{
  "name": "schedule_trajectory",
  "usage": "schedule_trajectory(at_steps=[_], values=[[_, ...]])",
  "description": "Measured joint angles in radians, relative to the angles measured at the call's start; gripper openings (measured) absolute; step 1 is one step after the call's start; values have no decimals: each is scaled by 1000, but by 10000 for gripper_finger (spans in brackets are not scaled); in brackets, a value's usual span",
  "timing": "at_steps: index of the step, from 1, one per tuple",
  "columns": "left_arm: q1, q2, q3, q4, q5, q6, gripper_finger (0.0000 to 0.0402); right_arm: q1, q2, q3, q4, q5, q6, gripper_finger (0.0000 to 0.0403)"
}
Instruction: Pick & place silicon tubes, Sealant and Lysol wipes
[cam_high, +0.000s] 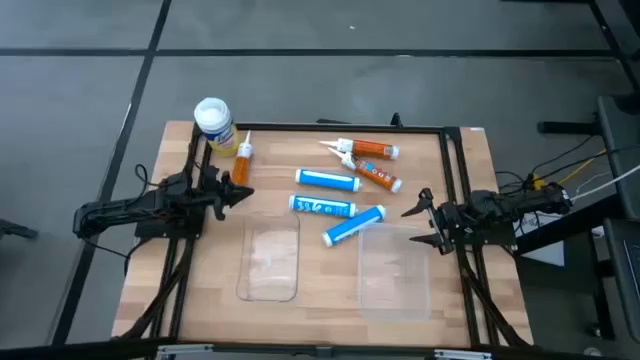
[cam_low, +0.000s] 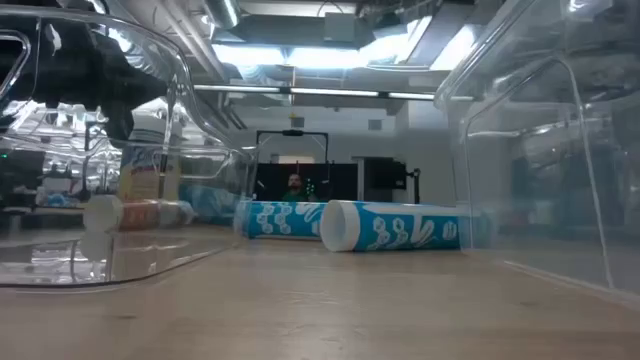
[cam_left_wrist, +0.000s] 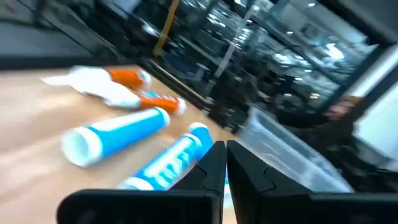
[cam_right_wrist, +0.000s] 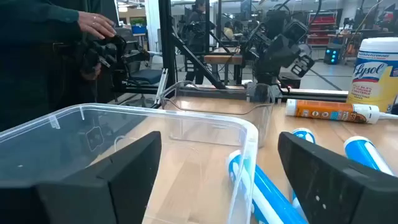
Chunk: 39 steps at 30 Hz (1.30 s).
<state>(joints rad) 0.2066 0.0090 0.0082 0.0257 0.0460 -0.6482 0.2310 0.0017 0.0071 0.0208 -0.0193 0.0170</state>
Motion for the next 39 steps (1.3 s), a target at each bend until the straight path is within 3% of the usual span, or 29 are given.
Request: schedule_trajectory(at_steps=[7,13,27,39], values=[[0,0,0,11,81,-27,13,0,0,0,0,0,0,323],[0,0,0,7,53,66,8,0,0,0,0,0,0,323],[0,8,0,-10,-40,112,12,0,0,0,0,0,0,323],[0,85,37,-77,-83,165,12,0,0,0,0,0,0,323]])
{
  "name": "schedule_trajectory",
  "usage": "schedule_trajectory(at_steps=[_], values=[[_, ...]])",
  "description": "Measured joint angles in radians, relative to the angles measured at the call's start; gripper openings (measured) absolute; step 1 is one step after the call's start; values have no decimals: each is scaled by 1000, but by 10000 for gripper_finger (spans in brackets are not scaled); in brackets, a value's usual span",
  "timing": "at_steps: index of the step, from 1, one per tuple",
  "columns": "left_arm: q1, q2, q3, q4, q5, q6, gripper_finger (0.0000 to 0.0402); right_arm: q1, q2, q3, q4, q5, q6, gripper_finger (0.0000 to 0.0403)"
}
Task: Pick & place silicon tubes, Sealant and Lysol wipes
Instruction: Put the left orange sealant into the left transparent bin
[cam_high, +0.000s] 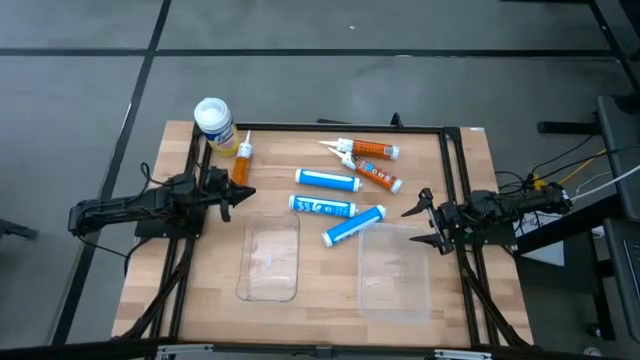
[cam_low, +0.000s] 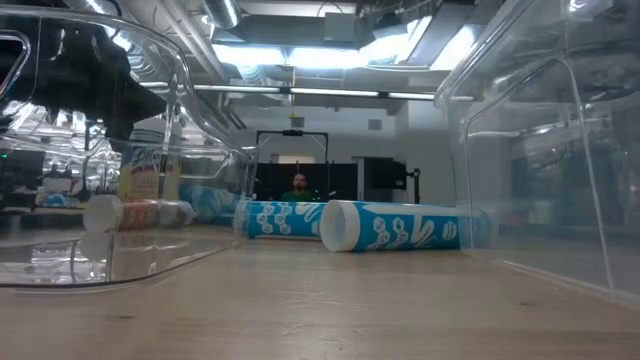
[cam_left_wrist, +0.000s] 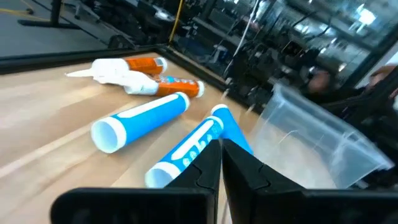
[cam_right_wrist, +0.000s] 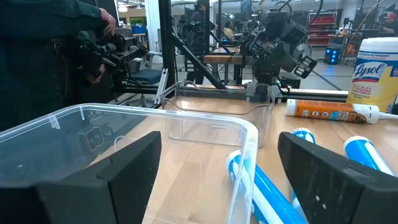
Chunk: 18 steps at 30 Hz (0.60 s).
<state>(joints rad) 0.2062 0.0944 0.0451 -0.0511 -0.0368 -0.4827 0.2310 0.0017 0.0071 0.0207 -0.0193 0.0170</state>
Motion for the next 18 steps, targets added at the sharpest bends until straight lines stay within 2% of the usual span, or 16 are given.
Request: schedule_trajectory(at_steps=[9,18], values=[[0,111,213,-273,-236,160,17,0,0,0,0,0,0,323],[-18,299,396,-359,-373,191,21,0,0,0,0,0,0,323]])
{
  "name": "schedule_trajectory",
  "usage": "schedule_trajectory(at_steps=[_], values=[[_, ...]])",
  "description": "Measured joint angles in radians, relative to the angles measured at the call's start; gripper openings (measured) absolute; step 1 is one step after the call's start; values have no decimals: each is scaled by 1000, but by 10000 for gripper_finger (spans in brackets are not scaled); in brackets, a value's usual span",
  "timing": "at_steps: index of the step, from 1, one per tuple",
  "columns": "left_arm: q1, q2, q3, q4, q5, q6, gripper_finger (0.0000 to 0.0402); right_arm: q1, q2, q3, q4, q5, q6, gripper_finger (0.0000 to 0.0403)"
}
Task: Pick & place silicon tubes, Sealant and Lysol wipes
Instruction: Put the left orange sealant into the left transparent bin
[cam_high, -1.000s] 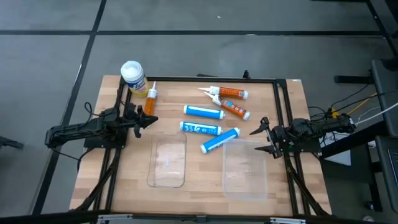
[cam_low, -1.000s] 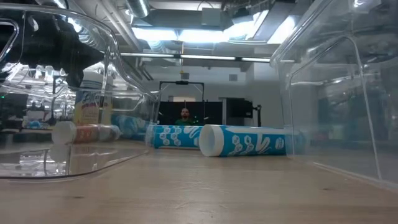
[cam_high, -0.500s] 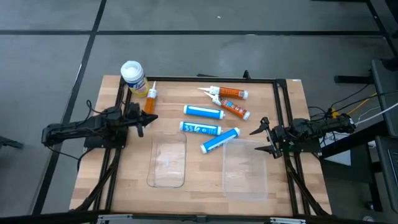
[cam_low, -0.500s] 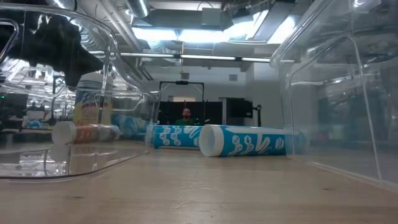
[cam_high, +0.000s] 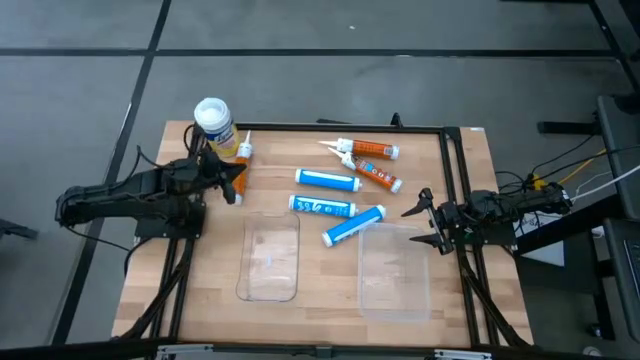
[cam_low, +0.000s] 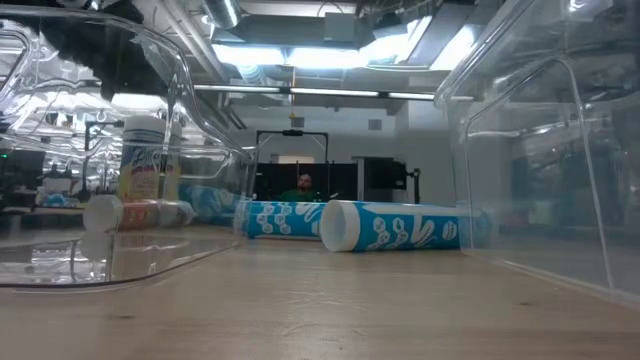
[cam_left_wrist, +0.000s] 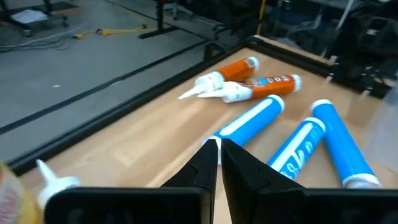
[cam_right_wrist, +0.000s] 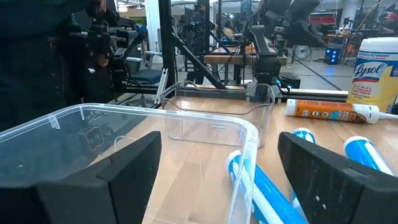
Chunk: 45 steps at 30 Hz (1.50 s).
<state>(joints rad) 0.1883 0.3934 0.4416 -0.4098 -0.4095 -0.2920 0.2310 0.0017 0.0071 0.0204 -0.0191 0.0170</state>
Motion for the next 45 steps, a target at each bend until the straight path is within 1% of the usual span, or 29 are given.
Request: schedule_trajectory(at_steps=[6,10,14,18,22,28,32,35,38,40,45], values=[[-33,145,119,-64,-132,0,34,0,0,0,0,0,0,323],[-53,242,191,-107,-195,-1,48,0,0,0,0,0,0,323],[-63,322,245,-172,-203,-42,70,0,0,0,0,0,0,323],[-50,373,271,-239,-206,-107,98,0,0,0,0,0,0,323],[-20,408,281,-307,-163,-181,134,0,0,0,0,0,0,323],[30,453,292,-387,-14,-312,202,0,0,0,0,0,0,323],[62,482,292,-369,57,-326,246,0,0,0,0,0,0,323],[91,505,293,-372,101,-325,271,0,0,0,0,0,0,323],[126,526,293,-372,155,-286,284,0,0,0,0,0,0,323],[149,541,293,-371,169,-283,286,0,0,0,0,0,0,323],[190,576,293,-343,169,-391,283,0,0,0,0,0,0,323]])
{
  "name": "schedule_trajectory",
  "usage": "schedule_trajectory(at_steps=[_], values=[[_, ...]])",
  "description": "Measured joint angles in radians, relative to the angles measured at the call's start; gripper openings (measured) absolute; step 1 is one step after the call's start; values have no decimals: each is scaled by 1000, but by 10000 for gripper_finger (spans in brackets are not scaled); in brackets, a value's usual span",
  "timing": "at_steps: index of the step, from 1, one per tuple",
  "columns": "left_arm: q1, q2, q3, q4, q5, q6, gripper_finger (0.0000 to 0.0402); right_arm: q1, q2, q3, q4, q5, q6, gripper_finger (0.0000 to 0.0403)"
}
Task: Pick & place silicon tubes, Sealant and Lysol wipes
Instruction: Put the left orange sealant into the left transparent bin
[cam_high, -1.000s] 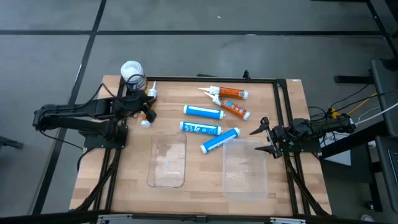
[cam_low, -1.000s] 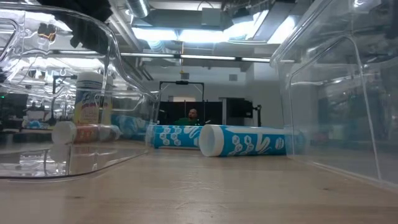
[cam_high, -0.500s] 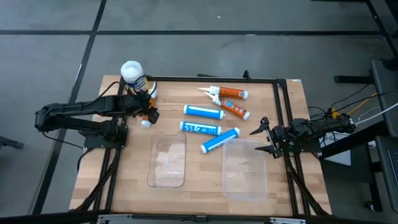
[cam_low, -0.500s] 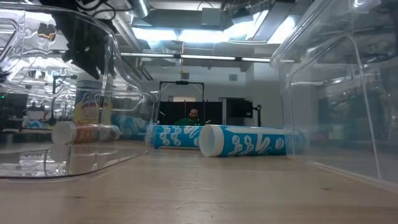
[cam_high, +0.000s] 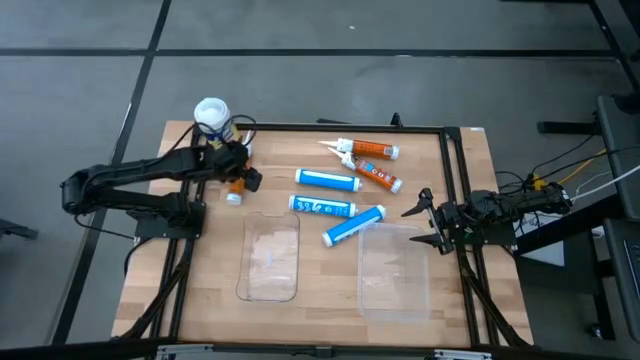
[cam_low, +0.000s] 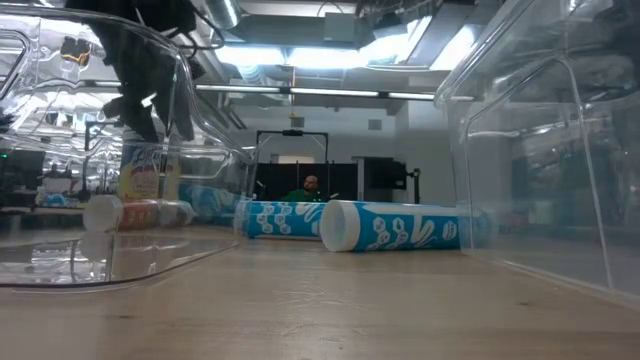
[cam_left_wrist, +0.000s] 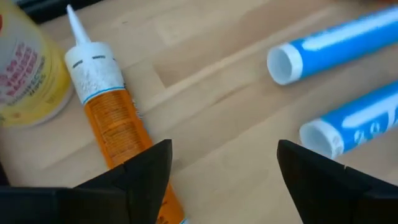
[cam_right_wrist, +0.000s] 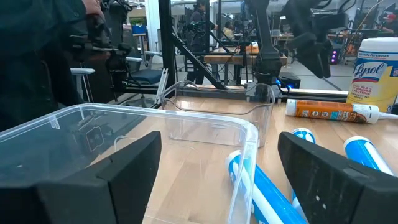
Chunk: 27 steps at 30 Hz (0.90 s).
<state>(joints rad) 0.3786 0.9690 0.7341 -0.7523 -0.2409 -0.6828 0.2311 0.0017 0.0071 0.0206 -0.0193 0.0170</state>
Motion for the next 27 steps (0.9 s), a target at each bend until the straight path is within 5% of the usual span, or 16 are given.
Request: schedule_trajectory(at_steps=[18,27], values=[[9,90,0,-58,-92,-142,286,0,0,0,0,0,0,323],[10,101,0,-75,-108,-77,286,0,0,0,0,0,0,323]])
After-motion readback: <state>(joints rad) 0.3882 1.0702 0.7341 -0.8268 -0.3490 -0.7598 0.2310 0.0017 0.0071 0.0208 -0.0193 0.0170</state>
